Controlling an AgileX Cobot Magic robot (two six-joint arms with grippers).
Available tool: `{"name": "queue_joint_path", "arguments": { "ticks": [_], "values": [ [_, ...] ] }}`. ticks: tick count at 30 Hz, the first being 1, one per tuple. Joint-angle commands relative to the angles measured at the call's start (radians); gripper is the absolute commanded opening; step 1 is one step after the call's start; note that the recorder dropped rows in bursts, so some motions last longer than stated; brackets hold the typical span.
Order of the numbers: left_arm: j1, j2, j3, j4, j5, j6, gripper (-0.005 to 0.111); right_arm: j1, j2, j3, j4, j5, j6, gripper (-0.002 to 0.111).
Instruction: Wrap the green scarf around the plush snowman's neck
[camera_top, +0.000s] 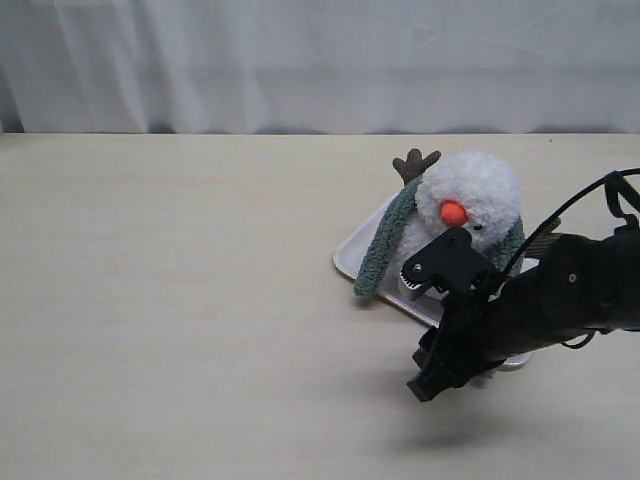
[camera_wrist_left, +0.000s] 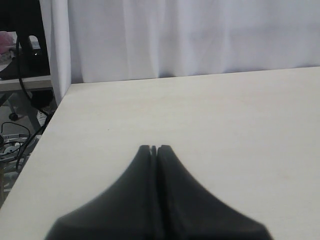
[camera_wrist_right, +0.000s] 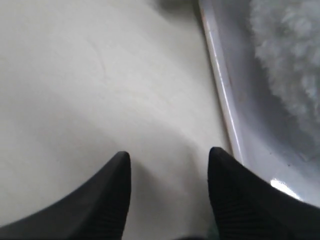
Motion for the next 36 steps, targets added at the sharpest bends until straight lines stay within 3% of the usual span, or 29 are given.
{"name": "queue_joint_path", "arguments": {
  "ticks": [1, 20, 29, 36],
  "values": [
    [0.0, -0.003, 0.004, -0.002, -0.009, -0.006, 0.0, 0.001, 0.026, -0.001, -0.037, -0.06, -0.001, 0.046],
    [0.0, -0.003, 0.004, -0.002, -0.009, -0.006, 0.0, -0.017, 0.086, 0.001, -0.096, -0.132, -0.025, 0.045],
    [0.0, -0.003, 0.004, -0.002, -0.009, -0.006, 0.0, -0.017, 0.094, 0.001, -0.178, -0.148, -0.032, 0.017],
    [0.0, -0.003, 0.004, -0.002, -0.012, -0.006, 0.0, -0.017, 0.094, 0.001, -0.284, -0.124, -0.032, 0.014]
  ]
}}
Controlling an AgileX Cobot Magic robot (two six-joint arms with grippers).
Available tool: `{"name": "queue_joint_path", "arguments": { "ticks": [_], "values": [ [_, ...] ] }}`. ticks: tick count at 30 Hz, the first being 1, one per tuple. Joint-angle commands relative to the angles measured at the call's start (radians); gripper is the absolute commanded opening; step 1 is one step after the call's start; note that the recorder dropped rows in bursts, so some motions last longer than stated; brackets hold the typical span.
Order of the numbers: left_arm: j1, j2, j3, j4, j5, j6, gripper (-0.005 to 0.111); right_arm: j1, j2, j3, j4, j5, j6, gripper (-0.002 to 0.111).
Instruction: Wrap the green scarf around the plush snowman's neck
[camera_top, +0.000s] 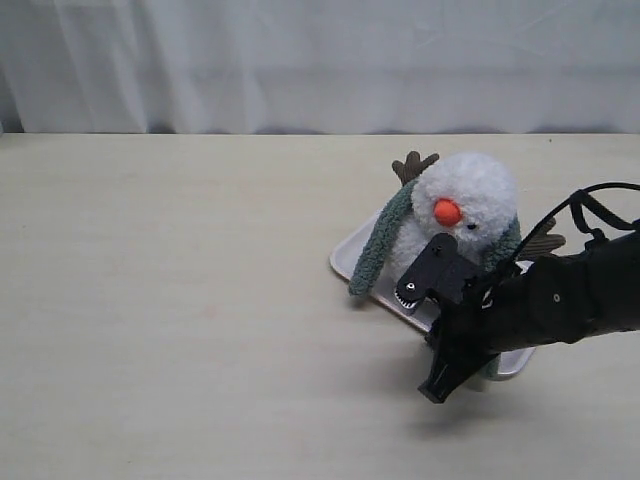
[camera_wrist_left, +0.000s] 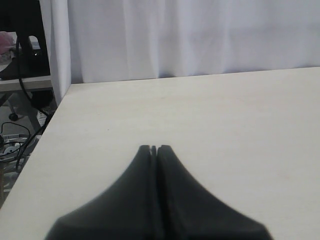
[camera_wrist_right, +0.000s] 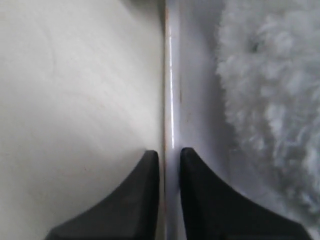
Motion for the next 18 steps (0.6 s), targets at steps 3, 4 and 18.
{"name": "queue_joint_path", "arguments": {
  "ticks": [3, 4, 18],
  "values": [
    [0.0, -0.003, 0.004, -0.002, -0.012, -0.006, 0.0, -0.005, 0.005, 0.003, -0.147, 0.047, -0.008, 0.012],
    [0.0, -0.003, 0.004, -0.002, -0.012, -0.006, 0.0, -0.005, 0.005, 0.003, -0.177, 0.053, -0.008, 0.01],
    [0.0, -0.003, 0.004, -0.002, -0.012, -0.006, 0.0, -0.005, 0.005, 0.003, -0.584, 0.115, -0.008, 0.004]
  ]
}}
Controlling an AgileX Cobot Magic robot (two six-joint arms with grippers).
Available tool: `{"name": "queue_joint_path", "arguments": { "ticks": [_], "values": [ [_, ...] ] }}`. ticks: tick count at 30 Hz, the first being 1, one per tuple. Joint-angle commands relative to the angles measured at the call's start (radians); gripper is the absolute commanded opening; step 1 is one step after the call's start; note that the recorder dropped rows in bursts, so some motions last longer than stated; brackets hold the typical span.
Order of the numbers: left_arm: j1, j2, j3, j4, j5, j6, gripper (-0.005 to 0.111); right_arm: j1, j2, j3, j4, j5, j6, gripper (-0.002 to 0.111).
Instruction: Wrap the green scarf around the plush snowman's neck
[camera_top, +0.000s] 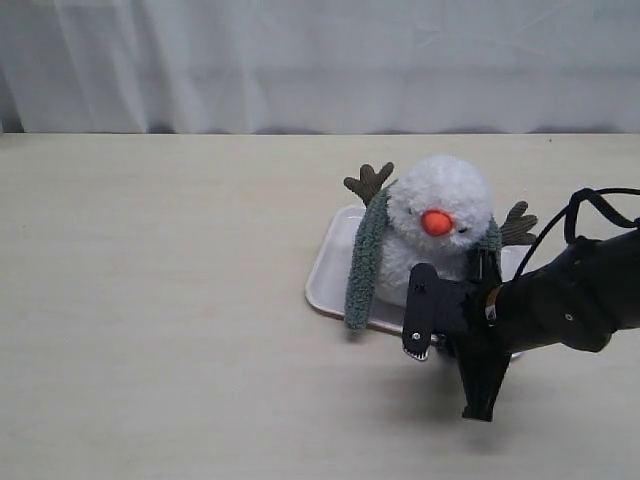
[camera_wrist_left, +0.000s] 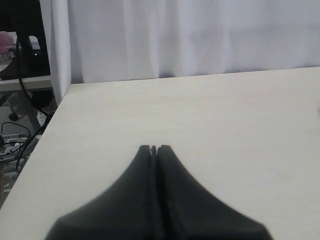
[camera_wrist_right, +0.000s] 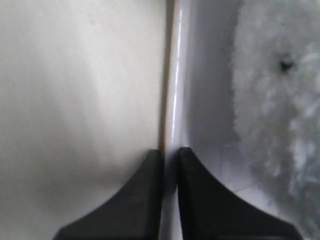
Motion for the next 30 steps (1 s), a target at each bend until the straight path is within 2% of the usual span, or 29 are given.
{"name": "queue_joint_path", "arguments": {
  "ticks": [1, 8, 15, 18, 21, 25, 30],
  "values": [
    [0.0, -0.003, 0.004, -0.002, -0.012, -0.006, 0.0, -0.005, 0.007, 0.006, -0.145, 0.061, -0.008, 0.004],
    [0.0, -0.003, 0.004, -0.002, -0.012, -0.006, 0.0, -0.005, 0.007, 0.006, -0.352, 0.08, 0.018, 0.004],
    [0.0, -0.003, 0.004, -0.002, -0.01, -0.006, 0.0, -0.005, 0.007, 0.006, -0.366, 0.071, 0.049, 0.005],
    [0.0, -0.003, 0.004, -0.002, -0.01, -0.006, 0.0, -0.005, -0.001, 0.006, -0.366, 0.077, 0.108, 0.025],
    [0.0, -0.003, 0.004, -0.002, -0.01, -0.006, 0.0, 0.0, -0.038, 0.006, -0.366, 0.103, 0.121, 0.051],
    [0.0, -0.003, 0.004, -0.002, -0.01, -0.006, 0.0, 0.0, -0.111, 0.006, -0.334, 0.111, 0.217, 0.053],
    [0.0, -0.003, 0.004, -0.002, -0.01, -0.006, 0.0, 0.008, -0.193, 0.006, -0.046, 0.127, 0.22, 0.053]
  ]
}}
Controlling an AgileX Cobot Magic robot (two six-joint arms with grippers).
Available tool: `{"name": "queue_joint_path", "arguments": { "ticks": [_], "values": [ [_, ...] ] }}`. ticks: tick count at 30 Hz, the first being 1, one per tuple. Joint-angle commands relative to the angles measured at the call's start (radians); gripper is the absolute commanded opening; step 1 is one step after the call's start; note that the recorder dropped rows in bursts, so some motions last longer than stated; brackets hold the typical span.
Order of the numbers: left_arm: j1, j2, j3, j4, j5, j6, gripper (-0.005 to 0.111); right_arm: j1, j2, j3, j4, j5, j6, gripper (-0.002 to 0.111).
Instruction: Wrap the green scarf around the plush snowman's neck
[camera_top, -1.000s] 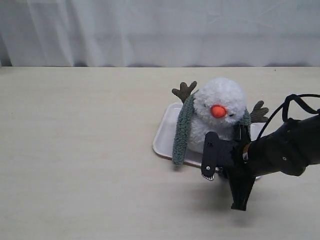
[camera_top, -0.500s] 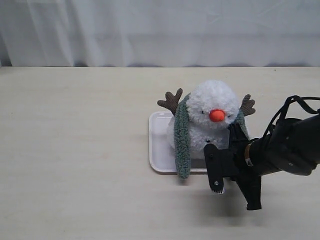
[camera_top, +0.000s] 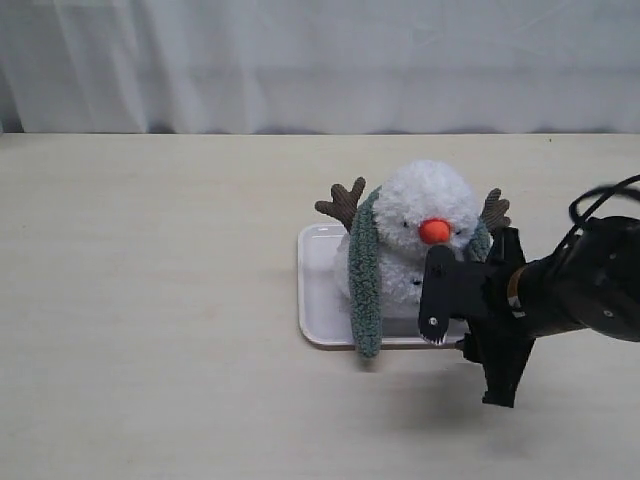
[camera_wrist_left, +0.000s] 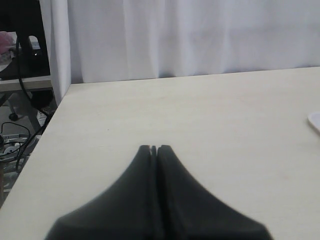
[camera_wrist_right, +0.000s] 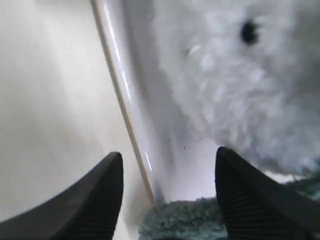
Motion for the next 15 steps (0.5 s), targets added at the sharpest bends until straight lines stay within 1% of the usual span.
{"name": "queue_joint_path", "arguments": {
  "ticks": [1, 3, 5, 6, 7, 8, 9, 12, 15],
  "values": [
    [0.0, -0.003, 0.004, -0.002, -0.01, -0.006, 0.0, 0.018, -0.069, 0.003, 0.181, 0.044, 0.01, 0.053],
    [0.0, -0.003, 0.004, -0.002, -0.01, -0.006, 0.0, 0.065, -0.107, 0.003, 0.195, 0.099, 0.01, 0.053],
    [0.0, -0.003, 0.004, -0.002, -0.011, -0.006, 0.0, 0.13, -0.145, 0.003, 0.205, 0.17, 0.01, 0.053],
    [0.0, -0.003, 0.004, -0.002, -0.011, -0.006, 0.0, 0.183, -0.175, 0.003, 0.222, 0.215, 0.01, 0.052],
    [0.0, -0.003, 0.004, -0.002, -0.011, -0.006, 0.0, 0.202, -0.188, 0.003, 0.222, 0.229, 0.022, 0.052],
    [0.0, -0.003, 0.004, -0.002, -0.011, -0.006, 0.0, 0.24, -0.22, 0.003, 0.222, 0.259, 0.087, 0.047],
    [0.0, -0.003, 0.004, -0.002, -0.011, -0.006, 0.0, 0.251, -0.235, 0.003, 0.222, 0.268, 0.133, 0.044],
    [0.0, -0.003, 0.004, -0.002, -0.011, -0.006, 0.0, 0.26, -0.292, 0.003, 0.222, 0.273, 0.309, 0.032],
    [0.0, -0.003, 0.004, -0.002, -0.011, -0.006, 0.0, 0.26, -0.34, -0.016, 0.222, 0.288, 0.397, 0.02]
  ]
}}
